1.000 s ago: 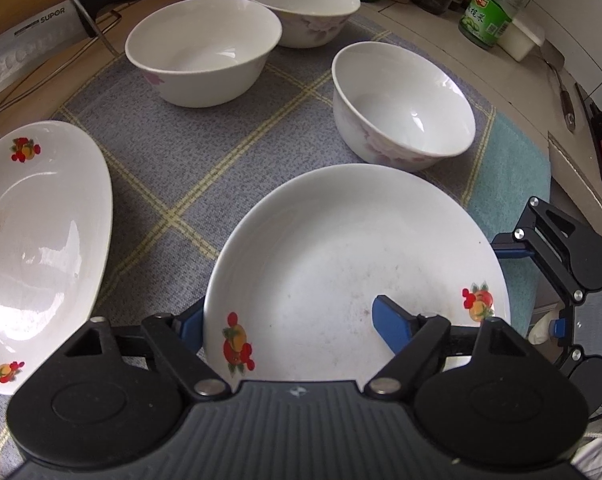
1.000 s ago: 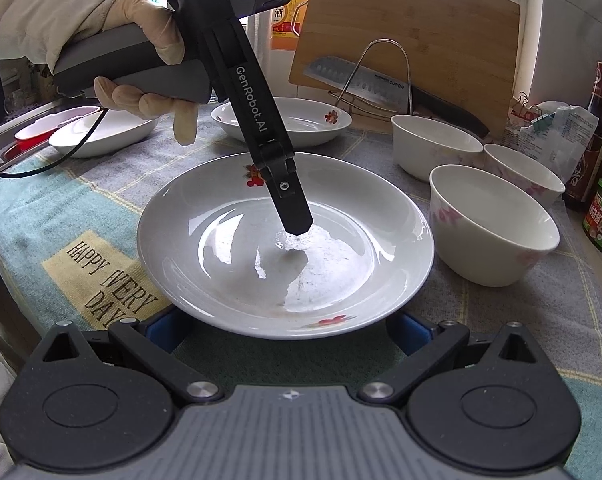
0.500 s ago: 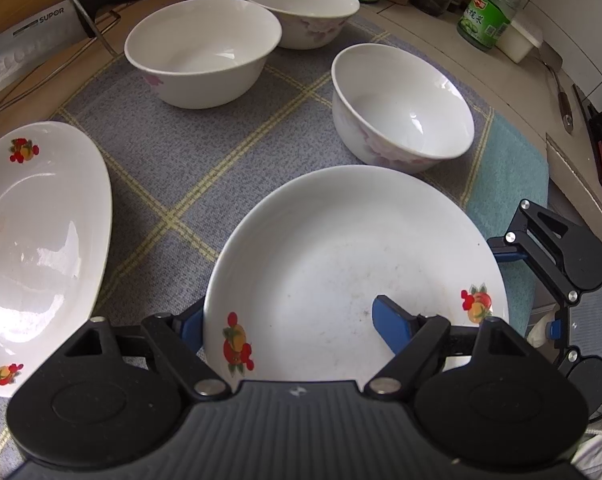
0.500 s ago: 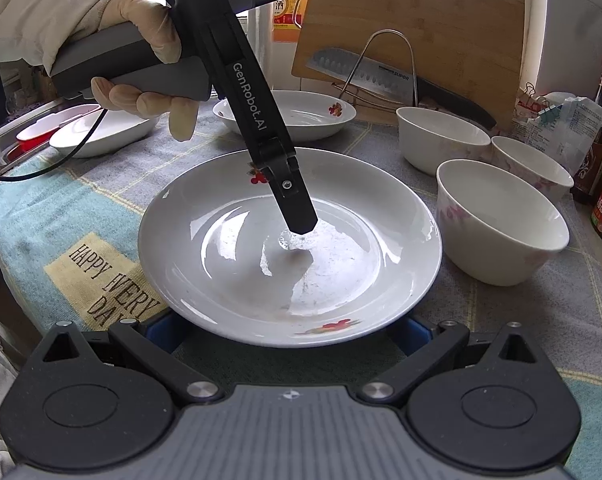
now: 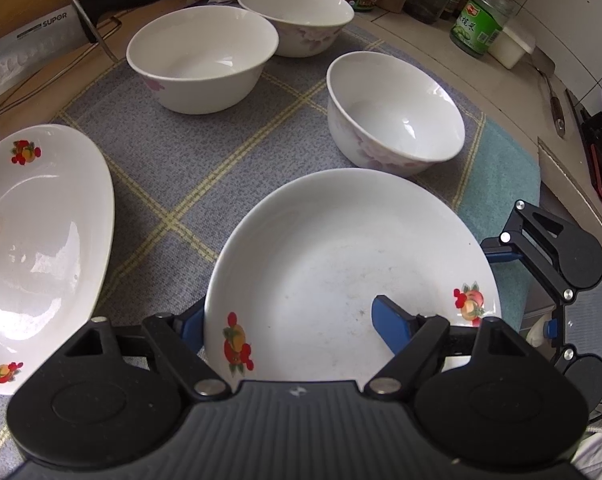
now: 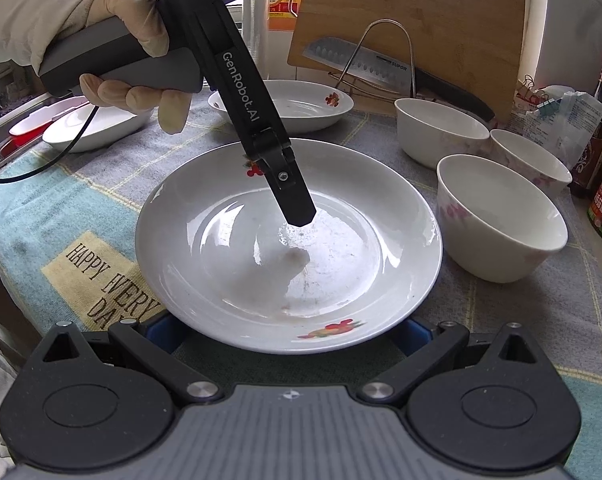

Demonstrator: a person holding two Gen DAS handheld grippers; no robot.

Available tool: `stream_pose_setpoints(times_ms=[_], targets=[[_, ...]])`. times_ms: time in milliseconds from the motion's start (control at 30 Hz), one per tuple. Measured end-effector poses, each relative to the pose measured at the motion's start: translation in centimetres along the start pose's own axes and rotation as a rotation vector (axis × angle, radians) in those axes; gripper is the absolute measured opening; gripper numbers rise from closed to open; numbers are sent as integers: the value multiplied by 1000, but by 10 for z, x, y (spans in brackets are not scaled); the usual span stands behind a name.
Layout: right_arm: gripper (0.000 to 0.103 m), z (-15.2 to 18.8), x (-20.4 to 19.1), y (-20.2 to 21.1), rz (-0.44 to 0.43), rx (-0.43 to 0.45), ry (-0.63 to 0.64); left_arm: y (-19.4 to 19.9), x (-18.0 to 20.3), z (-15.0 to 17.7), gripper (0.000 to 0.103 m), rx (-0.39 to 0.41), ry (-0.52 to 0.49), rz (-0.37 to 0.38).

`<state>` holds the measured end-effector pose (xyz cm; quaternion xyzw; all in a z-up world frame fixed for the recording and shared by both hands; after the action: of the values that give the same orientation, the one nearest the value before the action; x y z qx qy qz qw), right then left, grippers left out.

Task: Organize plates and bowls
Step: 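Close the left gripper on the plate rim and lift it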

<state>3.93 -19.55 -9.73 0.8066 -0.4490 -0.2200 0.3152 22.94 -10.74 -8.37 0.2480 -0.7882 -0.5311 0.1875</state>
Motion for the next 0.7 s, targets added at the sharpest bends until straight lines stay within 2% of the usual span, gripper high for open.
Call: stream_pose_setpoints(times_ms=[700], targets=[[103,-9,-6,-1,-9,-28,32,17,-7,14,81,32,38,-12]])
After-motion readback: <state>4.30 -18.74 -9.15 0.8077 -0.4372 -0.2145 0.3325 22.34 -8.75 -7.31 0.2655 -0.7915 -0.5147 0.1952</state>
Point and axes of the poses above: each gripper's, at about its wrist camera, not at the fingertips, and y roughly against the way its jaws point, x to its right, z to its underside, the point moved 1 cm from there along -y, roughly the way its jaws point, and after that the axes turned 9 degrees about -z, right-handed, at the moved point
